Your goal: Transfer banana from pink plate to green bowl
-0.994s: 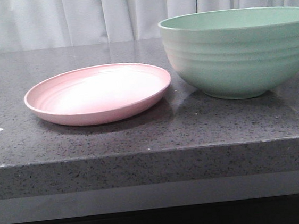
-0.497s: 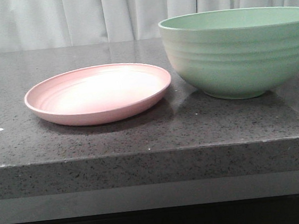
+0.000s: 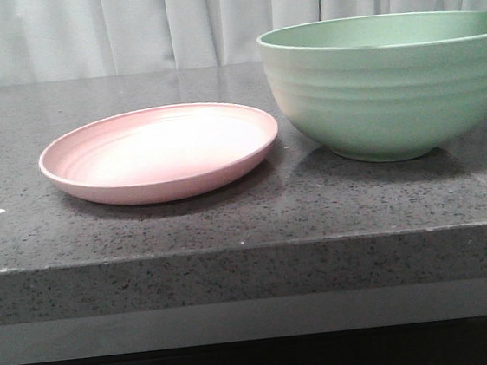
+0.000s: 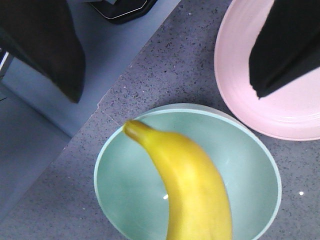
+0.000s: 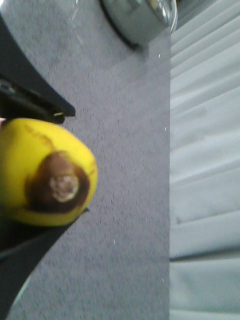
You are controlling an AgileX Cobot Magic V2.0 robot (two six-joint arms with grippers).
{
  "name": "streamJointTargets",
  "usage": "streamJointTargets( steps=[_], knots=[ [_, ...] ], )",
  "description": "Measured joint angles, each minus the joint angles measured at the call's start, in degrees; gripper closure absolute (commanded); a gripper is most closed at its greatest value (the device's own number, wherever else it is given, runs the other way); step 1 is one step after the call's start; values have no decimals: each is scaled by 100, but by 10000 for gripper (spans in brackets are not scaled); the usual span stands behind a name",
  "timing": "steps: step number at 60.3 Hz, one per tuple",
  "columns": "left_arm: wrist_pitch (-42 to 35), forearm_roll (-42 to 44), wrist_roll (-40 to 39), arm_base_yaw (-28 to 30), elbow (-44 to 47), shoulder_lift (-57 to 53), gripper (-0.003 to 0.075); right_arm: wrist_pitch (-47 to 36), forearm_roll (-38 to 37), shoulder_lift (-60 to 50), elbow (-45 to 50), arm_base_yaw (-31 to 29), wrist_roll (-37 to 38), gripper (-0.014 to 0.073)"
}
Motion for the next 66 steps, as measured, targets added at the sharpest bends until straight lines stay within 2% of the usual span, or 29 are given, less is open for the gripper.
streamJointTargets(
  steps=[15, 24, 35, 44, 49, 66],
  knots=[
    [0, 0, 0, 0, 0, 0, 72, -211, -672, 1144, -293, -103, -3, 540],
    [-11, 0, 0, 0, 0, 0, 72, -114, -743, 1706, -293, -103, -3, 446],
    [-11, 0, 0, 0, 0, 0, 72, -39, -756, 1849, -293, -103, -14, 350],
    [-11, 0, 0, 0, 0, 0, 72, -9, -756, 1849, -293, -103, -14, 205],
    [-11, 0, 0, 0, 0, 0, 72, 17, -756, 1849, -293, -103, -14, 159],
    [-11, 0, 0, 0, 0, 0, 72, 131, -756, 1849, -293, -103, -14, 161]
  ],
)
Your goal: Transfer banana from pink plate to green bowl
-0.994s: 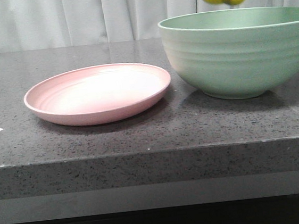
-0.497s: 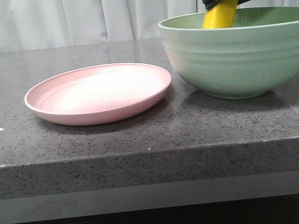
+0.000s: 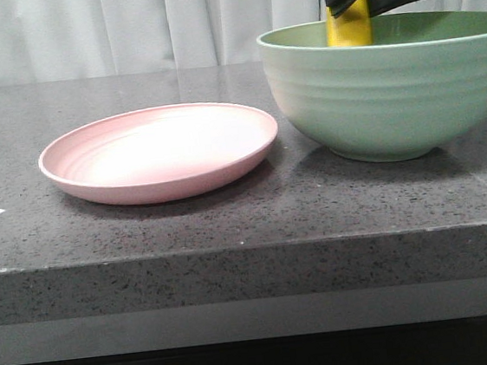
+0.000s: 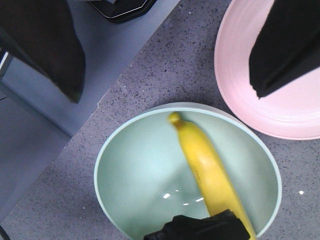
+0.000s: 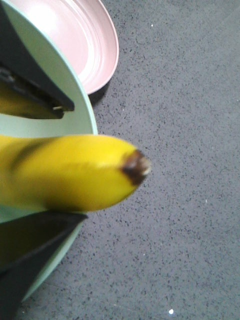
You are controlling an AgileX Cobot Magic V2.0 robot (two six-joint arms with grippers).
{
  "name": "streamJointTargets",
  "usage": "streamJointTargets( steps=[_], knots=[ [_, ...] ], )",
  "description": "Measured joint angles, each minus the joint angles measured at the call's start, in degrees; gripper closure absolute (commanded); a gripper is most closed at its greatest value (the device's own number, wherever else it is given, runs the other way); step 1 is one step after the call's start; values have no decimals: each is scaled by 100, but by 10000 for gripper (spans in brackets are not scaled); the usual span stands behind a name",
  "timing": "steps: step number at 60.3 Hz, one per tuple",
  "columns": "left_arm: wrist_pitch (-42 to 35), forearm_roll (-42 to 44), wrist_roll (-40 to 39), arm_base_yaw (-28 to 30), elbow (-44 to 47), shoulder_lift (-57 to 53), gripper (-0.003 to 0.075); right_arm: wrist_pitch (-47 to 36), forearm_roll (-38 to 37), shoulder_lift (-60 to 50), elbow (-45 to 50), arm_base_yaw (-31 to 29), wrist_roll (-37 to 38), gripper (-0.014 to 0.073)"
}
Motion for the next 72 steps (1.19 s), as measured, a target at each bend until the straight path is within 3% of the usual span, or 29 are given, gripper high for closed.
streamJointTargets(
  steps=[10, 21, 27, 37, 56, 66, 72],
  knots=[
    [0, 0, 0, 0, 0, 0, 111, 182, -30, -42, 0, 0, 0, 207],
    [-122, 13, 0, 0, 0, 0, 246, 220, -256, -646, 0, -126, 401, 523],
    [-303, 115, 0, 0, 0, 0, 383, 220, -332, -1047, 0, -340, 722, 664],
    [-682, 226, 0, 219, 0, 0, 743, 384, -926, -1579, -15, -619, 1536, 655],
    [-1037, 306, 0, 1737, 44, -55, 741, 1845, -3718, -2122, -799, -648, 4105, 655],
    [-1224, 343, 0, 2521, 592, -641, 741, 1880, -5035, -2762, -812, -510, 4864, 655],
    [-1354, 343, 0, 2906, 1126, -1183, 741, 1506, -5295, -3265, -578, -222, 4940, 655]
  ],
)
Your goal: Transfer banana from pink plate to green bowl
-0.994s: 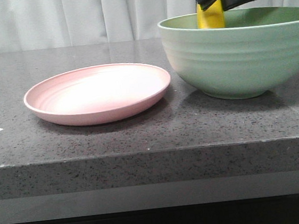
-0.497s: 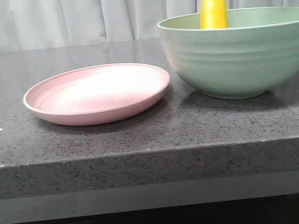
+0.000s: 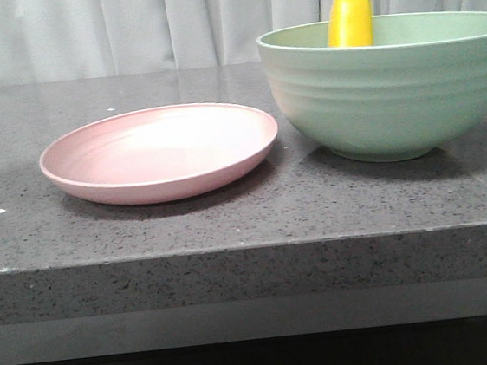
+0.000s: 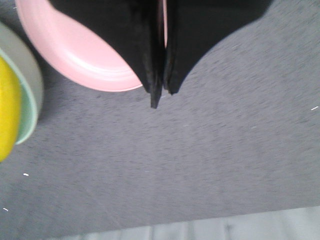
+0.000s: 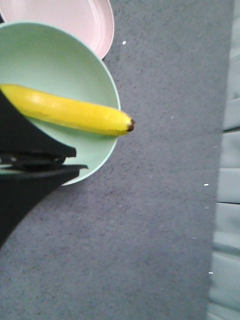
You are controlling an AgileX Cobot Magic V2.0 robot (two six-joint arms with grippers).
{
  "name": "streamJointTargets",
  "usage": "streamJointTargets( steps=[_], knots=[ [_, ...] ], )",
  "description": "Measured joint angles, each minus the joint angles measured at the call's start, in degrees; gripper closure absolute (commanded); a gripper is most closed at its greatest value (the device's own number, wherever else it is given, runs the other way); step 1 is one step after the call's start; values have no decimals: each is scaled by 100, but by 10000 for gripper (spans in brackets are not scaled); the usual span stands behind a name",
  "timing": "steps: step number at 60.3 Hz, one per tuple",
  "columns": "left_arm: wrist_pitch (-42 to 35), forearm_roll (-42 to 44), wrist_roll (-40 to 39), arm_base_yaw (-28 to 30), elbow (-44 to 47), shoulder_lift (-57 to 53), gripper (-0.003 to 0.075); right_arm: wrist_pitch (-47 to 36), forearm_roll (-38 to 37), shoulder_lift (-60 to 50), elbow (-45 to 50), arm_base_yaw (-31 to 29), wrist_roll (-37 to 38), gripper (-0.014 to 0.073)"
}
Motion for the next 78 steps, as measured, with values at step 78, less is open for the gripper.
streamJointTargets(
  steps=[78],
  knots=[
    [-682, 120, -10, 970, 4702, -5752, 741, -2139, -41, -5255, 5131, 805, -46, 655]
  ],
)
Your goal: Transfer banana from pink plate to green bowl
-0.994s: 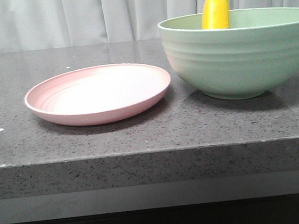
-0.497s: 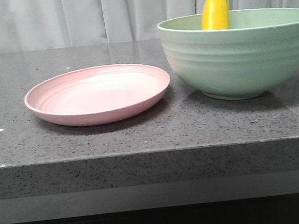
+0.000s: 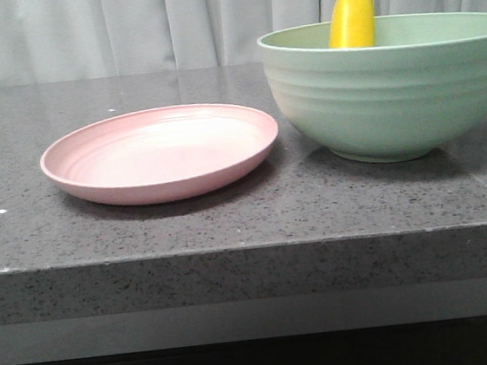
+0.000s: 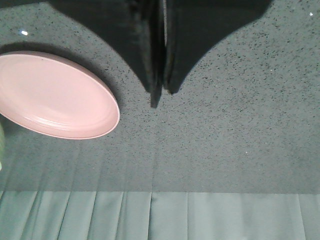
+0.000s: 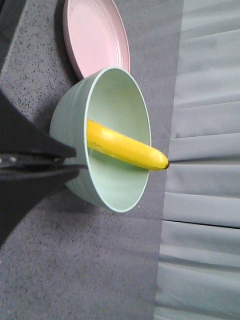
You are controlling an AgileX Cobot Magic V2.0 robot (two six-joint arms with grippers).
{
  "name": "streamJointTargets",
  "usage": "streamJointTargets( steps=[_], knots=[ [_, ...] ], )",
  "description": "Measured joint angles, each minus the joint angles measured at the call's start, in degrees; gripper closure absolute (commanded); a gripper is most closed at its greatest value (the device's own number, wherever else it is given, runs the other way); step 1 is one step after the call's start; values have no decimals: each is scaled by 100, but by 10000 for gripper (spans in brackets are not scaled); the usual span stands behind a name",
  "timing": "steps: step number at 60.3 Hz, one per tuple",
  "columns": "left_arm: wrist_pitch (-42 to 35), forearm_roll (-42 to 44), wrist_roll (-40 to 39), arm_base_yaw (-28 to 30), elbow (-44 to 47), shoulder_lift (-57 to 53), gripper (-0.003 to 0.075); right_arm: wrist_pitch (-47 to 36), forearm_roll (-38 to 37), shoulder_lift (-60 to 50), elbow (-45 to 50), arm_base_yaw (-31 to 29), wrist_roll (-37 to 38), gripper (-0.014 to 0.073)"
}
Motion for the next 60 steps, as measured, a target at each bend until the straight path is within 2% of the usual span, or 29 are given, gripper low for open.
streamJointTargets(
  steps=[29, 50, 60],
  knots=[
    [-48, 0, 0, 0, 58, -27, 741, 0, 0, 0, 0, 0, 0, 655],
    [-221, 0, 0, 528, 1167, -1045, 741, 0, 0, 0, 0, 0, 0, 655],
    [-725, 0, 0, 737, 1762, -1045, 741, 0, 0, 0, 3, 0, 0, 655]
  ],
)
